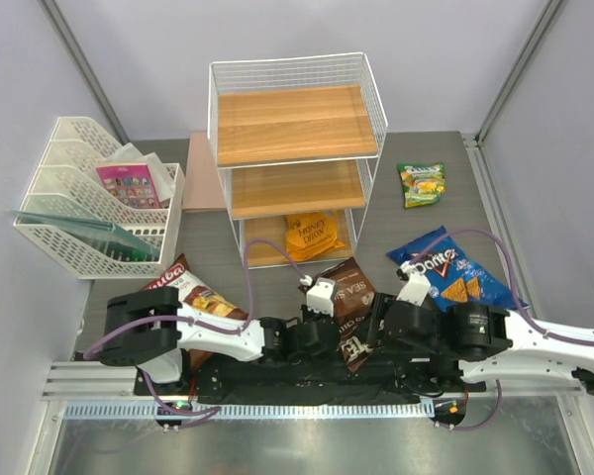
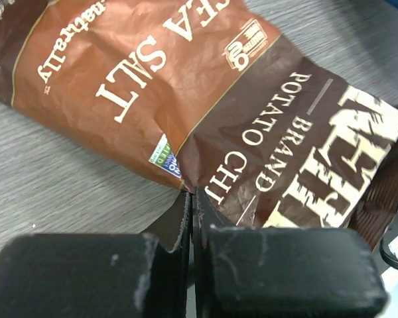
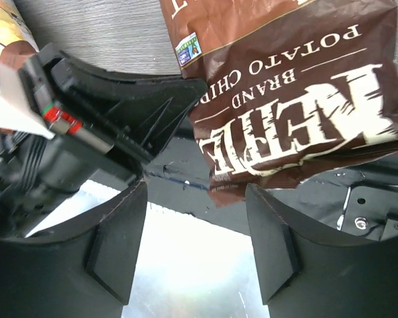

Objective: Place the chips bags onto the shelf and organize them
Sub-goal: Pick up the potato chip from the center of the board.

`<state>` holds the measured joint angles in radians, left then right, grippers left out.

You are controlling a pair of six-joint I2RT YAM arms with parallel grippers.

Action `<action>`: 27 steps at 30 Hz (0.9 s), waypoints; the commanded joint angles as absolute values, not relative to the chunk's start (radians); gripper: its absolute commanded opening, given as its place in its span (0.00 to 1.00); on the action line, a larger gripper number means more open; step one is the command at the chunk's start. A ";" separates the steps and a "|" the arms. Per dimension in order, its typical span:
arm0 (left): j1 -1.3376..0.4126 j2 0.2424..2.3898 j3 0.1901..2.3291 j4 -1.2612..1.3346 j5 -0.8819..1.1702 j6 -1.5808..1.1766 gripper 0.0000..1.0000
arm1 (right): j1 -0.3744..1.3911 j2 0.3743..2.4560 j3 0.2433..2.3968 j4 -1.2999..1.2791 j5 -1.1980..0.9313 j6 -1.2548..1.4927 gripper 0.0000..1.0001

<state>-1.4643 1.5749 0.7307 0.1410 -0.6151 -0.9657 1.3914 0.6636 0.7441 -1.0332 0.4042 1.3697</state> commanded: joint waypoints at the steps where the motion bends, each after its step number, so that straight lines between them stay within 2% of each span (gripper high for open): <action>1: -1.431 1.588 0.707 0.182 -0.614 -1.018 0.00 | 1.396 0.615 0.743 -1.088 0.405 1.419 0.67; 18: -1.428 1.529 0.729 0.149 -0.652 -1.002 0.00 | 1.396 0.632 0.542 -0.940 0.293 1.486 0.72; 22: -1.428 1.534 0.726 0.172 -0.629 -1.000 0.00 | 1.394 0.635 0.511 -0.968 0.328 1.515 0.73; 27: -1.433 1.534 0.721 0.189 -0.591 -1.017 0.00 | 1.396 0.543 0.428 -0.940 0.396 1.627 0.76</action>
